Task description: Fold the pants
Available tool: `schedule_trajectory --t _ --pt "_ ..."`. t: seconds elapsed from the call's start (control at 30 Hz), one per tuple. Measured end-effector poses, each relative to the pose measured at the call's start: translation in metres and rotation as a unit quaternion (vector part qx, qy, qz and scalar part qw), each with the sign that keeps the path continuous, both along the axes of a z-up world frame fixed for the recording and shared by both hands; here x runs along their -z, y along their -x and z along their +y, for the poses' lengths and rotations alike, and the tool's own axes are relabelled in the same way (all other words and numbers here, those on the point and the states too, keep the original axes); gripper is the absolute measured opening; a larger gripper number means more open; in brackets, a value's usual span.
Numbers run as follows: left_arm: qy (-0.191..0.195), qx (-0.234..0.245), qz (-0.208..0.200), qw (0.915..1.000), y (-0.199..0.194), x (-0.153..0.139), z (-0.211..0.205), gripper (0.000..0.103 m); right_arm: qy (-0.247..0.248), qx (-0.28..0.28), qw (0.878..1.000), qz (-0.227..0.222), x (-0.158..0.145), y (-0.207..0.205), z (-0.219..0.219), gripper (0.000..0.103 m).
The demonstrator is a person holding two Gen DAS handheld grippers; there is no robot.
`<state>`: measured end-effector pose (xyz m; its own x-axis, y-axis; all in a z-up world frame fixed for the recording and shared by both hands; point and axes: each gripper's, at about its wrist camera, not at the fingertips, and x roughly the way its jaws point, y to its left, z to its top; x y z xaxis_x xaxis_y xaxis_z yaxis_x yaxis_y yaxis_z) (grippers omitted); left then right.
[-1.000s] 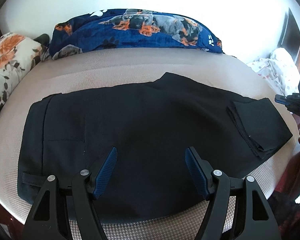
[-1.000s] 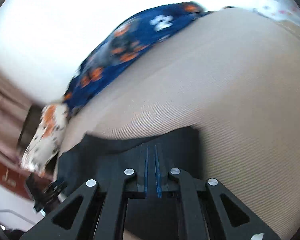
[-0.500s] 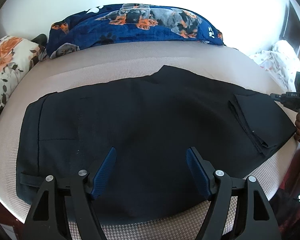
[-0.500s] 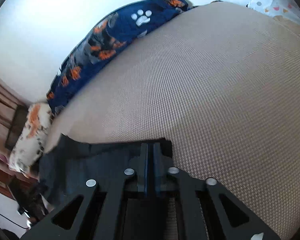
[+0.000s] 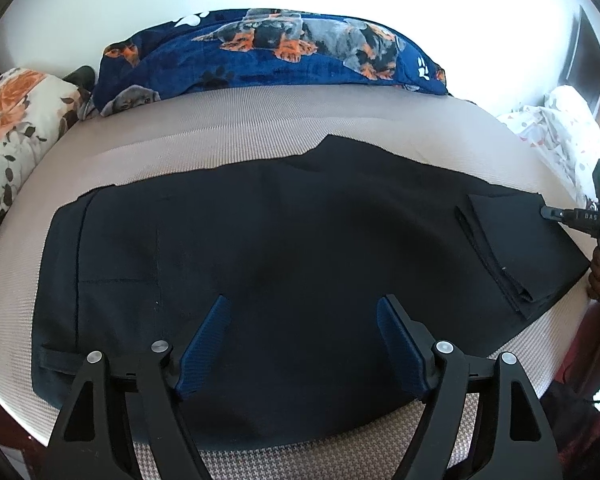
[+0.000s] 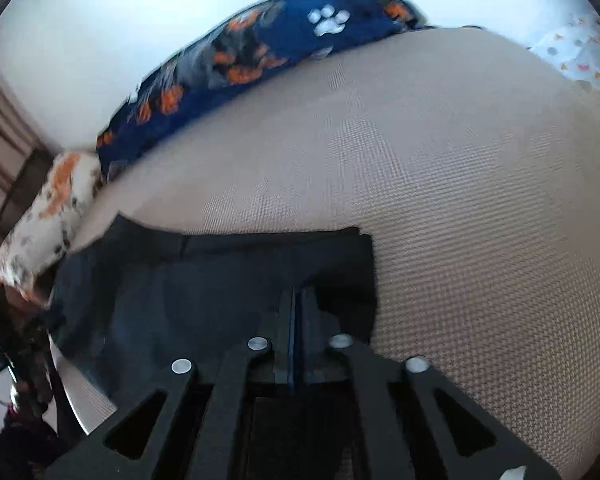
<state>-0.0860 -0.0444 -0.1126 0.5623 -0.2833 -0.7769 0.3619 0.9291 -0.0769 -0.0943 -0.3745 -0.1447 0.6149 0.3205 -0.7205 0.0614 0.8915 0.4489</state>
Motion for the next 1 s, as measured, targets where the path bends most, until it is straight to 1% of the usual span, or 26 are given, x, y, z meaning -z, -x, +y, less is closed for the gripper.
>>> schedule_trajectory --t 0.03,0.07,0.1,0.2,0.33,0.4,0.47,0.5,0.53,0.63,0.7,0.73,0.83,0.9,0.93,1.0 --pt "-0.002 0.001 0.0 1.0 0.0 0.0 0.0 0.078 -0.008 0.002 1.0 0.002 -0.001 0.001 -0.002 0.0" --pt "-0.002 0.001 0.0 1.0 0.001 0.0 0.0 0.078 -0.012 0.001 1.0 0.001 -0.003 0.002 -0.004 0.006" --pt "-0.001 0.001 -0.001 1.0 0.001 -0.001 0.0 0.078 -0.018 -0.002 1.0 -0.008 -0.008 0.008 -0.005 0.01" --pt "0.003 0.0 -0.01 0.9999 0.005 -0.006 0.003 0.078 -0.027 -0.028 0.999 -0.027 -0.021 0.029 -0.006 0.01" --pt "0.01 -0.006 -0.016 0.9998 0.006 -0.01 0.007 0.08 -0.018 -0.083 0.996 -0.027 -0.029 0.06 0.004 0.01" --pt "0.014 -0.007 -0.011 0.9998 0.006 -0.009 0.007 0.08 -0.016 -0.11 0.994 -0.016 -0.023 0.071 0.014 0.009" --pt "0.013 -0.005 -0.012 0.9998 0.007 -0.009 0.007 0.08 -0.002 -0.122 0.993 -0.001 -0.007 0.08 0.023 0.009" --pt "0.012 -0.004 -0.013 0.9998 0.008 -0.009 0.006 0.08 0.002 -0.118 0.993 0.001 0.0 0.08 0.024 0.007" --pt "0.008 -0.003 -0.014 0.9999 0.009 -0.008 0.005 0.08 0.003 -0.111 0.994 -0.009 0.003 0.081 0.023 0.001" --pt "0.013 -0.004 -0.008 0.9999 0.01 -0.008 0.008 0.08 -0.002 -0.108 0.994 -0.003 0.004 0.075 0.022 0.0" --pt "0.029 -0.012 -0.006 0.9995 0.01 -0.012 0.019 0.08 0.014 -0.117 0.993 0.002 -0.004 0.072 0.025 0.001" --pt "0.034 -0.017 -0.005 0.9992 0.009 -0.014 0.024 0.08 0.013 -0.121 0.993 -0.002 -0.01 0.072 0.027 0.009" --pt "0.054 -0.04 0.0 0.9978 0.005 -0.022 0.052 0.08 0.011 -0.128 0.991 -0.032 -0.033 0.069 0.039 0.01" --pt "0.065 -0.059 0.008 0.9961 0.001 -0.027 0.076 0.08 0.005 -0.145 0.988 -0.047 -0.046 0.062 0.055 0.01" --pt "0.075 -0.069 0.015 0.9947 -0.001 -0.029 0.09 0.08 0.003 -0.154 0.987 -0.051 -0.049 0.059 0.064 0.01" --pt "0.105 -0.096 0.028 0.9894 -0.005 -0.031 0.127 0.08 -0.007 -0.174 0.983 -0.056 -0.053 0.051 0.084 0.01"
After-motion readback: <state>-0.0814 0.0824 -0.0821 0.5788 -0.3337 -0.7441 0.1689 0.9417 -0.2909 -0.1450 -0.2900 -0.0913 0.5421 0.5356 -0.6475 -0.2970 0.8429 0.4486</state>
